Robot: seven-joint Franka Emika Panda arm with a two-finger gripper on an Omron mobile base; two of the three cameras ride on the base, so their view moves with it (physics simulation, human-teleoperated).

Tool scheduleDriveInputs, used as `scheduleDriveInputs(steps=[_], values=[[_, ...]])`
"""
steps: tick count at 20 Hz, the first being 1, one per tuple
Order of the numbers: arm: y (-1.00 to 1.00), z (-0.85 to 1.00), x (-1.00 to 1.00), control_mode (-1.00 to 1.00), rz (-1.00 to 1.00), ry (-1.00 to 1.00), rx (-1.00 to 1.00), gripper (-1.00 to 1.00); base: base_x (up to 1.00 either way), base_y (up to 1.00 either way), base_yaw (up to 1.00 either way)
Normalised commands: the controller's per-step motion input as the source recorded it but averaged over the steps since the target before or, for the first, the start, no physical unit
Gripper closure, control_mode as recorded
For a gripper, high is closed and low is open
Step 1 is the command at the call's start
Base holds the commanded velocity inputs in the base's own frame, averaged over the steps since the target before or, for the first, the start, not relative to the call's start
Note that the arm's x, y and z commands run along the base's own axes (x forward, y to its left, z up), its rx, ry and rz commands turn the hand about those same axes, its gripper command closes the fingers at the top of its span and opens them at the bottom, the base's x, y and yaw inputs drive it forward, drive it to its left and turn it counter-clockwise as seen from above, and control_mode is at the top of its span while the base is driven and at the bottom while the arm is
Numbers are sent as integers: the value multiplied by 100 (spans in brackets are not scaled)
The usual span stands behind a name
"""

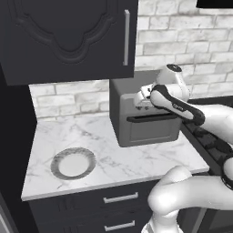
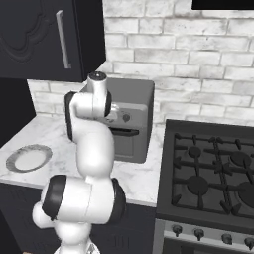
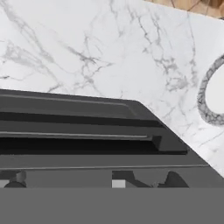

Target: Pull the toaster oven rack outwards. Pick up the baguette from the plate and place it on the toaster oven rack. Close the toaster oven door fully and set the temperature to the lowest setting.

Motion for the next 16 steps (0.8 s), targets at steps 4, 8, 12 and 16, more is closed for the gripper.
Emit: scheduleDriveInputs(steps=[4,8,12,16], values=[[65,0,20,-100,16,-32,-100,100,0,0,0],[66,0,20,-100,17,-32,-100,100,0,0,0],[59,-6,19,-100,17,-33,-100,100,0,0,0],[29,-24,6,-100,17,-42,-100,100,0,0,0]])
